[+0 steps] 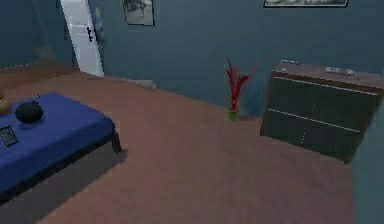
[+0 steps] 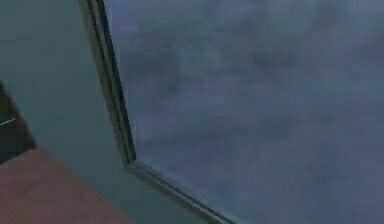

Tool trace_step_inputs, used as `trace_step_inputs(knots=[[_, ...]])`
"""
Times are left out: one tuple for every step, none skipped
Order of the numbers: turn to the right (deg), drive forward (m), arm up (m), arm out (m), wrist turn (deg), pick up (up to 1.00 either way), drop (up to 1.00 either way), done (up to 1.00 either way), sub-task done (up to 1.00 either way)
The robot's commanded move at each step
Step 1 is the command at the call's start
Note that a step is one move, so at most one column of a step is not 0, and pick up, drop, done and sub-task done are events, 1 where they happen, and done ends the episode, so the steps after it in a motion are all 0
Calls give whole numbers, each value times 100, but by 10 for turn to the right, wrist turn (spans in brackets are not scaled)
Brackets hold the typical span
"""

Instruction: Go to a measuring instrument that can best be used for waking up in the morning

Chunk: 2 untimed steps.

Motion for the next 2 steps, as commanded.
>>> trace_step_inputs(knots=[[-300,0,0,0,0,0,0,0,0],[0,10,0,0,0,0,0,0,0]])
